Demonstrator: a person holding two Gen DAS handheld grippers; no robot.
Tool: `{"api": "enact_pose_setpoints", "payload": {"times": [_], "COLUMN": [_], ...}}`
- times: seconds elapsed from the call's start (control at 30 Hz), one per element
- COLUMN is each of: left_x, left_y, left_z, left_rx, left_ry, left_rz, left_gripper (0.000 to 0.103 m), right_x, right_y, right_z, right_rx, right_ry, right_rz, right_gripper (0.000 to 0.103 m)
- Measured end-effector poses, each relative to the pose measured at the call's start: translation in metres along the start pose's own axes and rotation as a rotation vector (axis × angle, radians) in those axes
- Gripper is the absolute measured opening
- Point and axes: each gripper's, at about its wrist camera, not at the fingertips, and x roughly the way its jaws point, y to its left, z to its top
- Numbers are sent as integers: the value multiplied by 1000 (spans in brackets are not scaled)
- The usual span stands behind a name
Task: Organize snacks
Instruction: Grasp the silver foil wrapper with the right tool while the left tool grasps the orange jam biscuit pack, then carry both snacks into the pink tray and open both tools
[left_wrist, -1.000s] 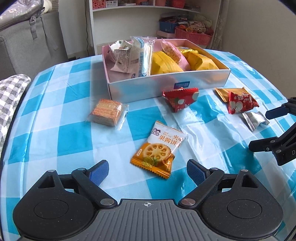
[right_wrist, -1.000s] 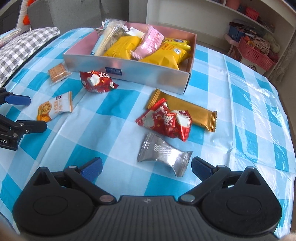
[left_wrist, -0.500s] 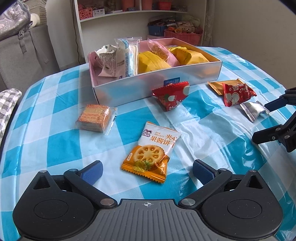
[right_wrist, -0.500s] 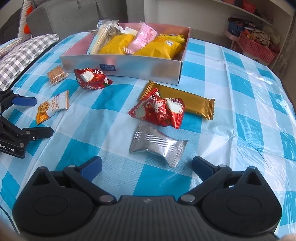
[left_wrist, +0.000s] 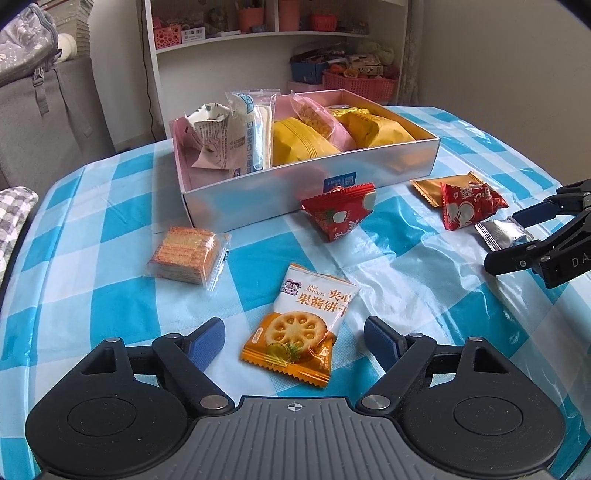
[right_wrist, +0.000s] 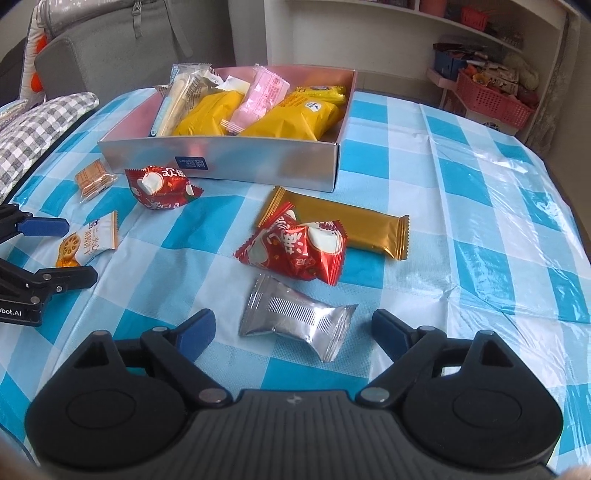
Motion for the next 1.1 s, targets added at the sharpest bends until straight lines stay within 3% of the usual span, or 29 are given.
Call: {"api": "enact_pose_setpoints", "payload": {"times": [0.3, 0.43, 0.53, 1.1], "left_x": [-3, -4, -6, -30], "left_y": [2, 1, 0, 8], "left_z": [6, 8, 9, 26], "left_rx": [-31, -38, -42, -96], "left_ry": [16, 26, 28, -1], "left_rz": [-11, -7, -7, -32], "left_gripper": [49, 38, 36, 35], "right_x": [-5, -6, -7, -24], "right_y": [4, 8, 10, 15], "right_z": [3, 4, 5, 17], "right_rx": [-10, -27, -32, -15], "right_ry": [-18, -20, -23, -53], "right_rz": [4, 5, 1, 54], "right_gripper": [52, 44, 38, 36]}}
